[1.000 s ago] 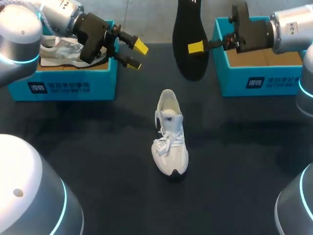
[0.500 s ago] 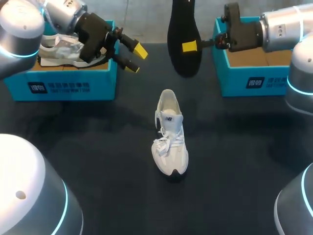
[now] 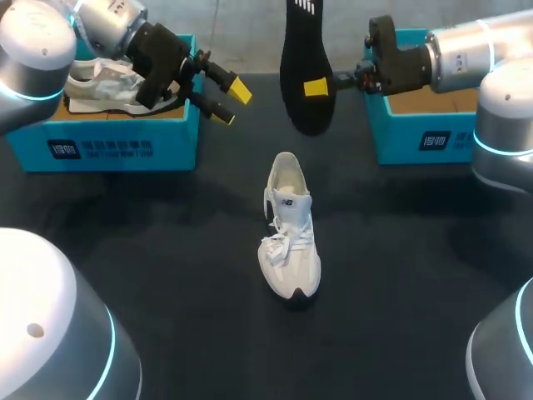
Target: Take the shoe out of the shoebox, open the shoe tongue, remove and reinsert the insole, then place the shoe into the shoebox
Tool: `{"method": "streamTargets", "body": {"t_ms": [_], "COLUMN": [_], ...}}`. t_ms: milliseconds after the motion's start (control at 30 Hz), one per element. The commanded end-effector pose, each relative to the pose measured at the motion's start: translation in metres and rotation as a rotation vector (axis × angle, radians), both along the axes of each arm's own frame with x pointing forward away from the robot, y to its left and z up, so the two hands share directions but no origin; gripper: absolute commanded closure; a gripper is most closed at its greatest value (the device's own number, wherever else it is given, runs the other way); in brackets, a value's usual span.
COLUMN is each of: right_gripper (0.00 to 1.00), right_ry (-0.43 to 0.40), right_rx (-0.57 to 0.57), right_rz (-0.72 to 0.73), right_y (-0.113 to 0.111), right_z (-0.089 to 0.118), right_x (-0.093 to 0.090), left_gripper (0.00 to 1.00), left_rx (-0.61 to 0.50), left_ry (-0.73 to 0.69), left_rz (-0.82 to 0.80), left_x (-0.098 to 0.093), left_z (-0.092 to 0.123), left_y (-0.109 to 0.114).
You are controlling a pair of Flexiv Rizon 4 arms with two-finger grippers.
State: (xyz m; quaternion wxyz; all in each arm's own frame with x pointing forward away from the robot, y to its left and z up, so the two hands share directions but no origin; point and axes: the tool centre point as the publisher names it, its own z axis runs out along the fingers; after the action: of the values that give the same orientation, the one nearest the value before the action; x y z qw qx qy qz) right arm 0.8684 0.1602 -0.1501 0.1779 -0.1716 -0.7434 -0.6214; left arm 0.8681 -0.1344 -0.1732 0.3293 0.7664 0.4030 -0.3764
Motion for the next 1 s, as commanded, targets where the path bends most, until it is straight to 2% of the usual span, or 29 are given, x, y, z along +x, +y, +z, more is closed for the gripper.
{"method": "streamTargets", "body": {"t_ms": [33, 300, 567, 1000], "right_gripper": [1.0, 1.0, 1.0, 1.0], "right_ry": [-0.001, -0.001, 0.014, 0.033], "right_rx": [0.01, 0.003, 0.01, 0.034], "right_rz": [0.021, 0.04, 0.066, 0.086], "right_y": [0.004, 0.009, 0.017, 0.015], "right_z": [-0.008, -0.014, -0.03, -0.054], "right_x": [0.006, 0.004, 0.002, 0.0], "left_gripper": [0.0, 0.0, 0.0, 0.0], "left_rx": [-0.003, 0.007, 0.02, 0.001], "left_ry": [-0.003, 0.014, 0.025, 0.046], "left_rz": [0.001, 0.019, 0.044, 0.124], "left_x": [-0.003, -0.005, -0.005, 0.003], "left_z": [-0.009, -0.034, -0.055, -0.079], "left_y": [-0.002, -0.002, -0.003, -0.02]}}
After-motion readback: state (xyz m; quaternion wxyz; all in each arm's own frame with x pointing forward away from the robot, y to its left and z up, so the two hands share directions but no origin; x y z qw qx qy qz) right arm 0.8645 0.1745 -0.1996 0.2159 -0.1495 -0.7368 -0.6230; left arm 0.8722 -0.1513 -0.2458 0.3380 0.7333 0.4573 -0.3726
